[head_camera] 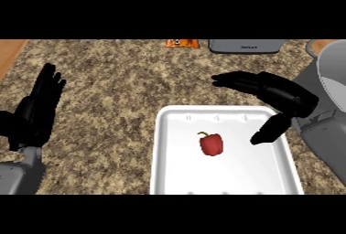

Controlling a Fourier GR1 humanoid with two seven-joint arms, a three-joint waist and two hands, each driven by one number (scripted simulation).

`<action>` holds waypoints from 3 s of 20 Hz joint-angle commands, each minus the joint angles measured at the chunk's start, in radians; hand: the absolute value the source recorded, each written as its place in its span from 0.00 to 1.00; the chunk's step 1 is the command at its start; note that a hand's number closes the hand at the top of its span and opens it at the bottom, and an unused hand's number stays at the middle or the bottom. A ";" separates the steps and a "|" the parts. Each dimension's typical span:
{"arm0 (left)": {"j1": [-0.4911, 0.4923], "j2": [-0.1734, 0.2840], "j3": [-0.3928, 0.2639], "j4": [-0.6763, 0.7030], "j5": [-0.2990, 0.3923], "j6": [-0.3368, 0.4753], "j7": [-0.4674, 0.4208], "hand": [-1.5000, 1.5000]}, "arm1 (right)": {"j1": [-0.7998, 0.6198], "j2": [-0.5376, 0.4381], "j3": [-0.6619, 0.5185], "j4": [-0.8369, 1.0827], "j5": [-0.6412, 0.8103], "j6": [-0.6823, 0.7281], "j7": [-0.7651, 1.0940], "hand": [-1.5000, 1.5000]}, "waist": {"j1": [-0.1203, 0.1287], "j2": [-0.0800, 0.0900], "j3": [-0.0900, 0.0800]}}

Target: Pick the bell pepper from the tray and place it in the pot

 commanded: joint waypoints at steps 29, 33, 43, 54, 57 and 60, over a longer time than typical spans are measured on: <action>0.016 -0.097 0.056 -0.078 -0.107 -0.054 0.088 0.50 | 0.122 0.270 0.155 -0.114 0.577 0.266 0.426 0.00 | -0.001 0.006 0.002; -0.020 -0.077 0.118 -0.048 -0.086 -0.102 0.101 0.50 | 0.133 0.301 0.131 -0.036 0.640 0.241 0.343 0.00 | -0.001 0.007 0.002; 0.010 -0.114 0.145 -0.061 -0.129 -0.129 0.081 0.50 | 0.148 0.380 0.075 0.073 0.796 0.211 0.309 0.00 | -0.002 0.006 0.002; -0.066 -0.162 0.138 0.008 -0.182 -0.109 0.070 0.50 | 0.135 0.382 0.110 0.216 0.918 0.090 0.067 1.00 | -0.003 0.008 0.002; -0.095 -0.134 0.183 0.011 -0.144 -0.148 0.105 0.50 | 0.119 0.439 0.105 0.232 0.955 0.111 0.083 1.00 | -0.003 0.007 0.002; -0.012 -0.170 0.146 0.008 -0.190 -0.130 0.040 0.50 | 0.295 0.399 0.106 0.058 0.941 0.090 0.144 1.00 | -0.014 0.004 0.002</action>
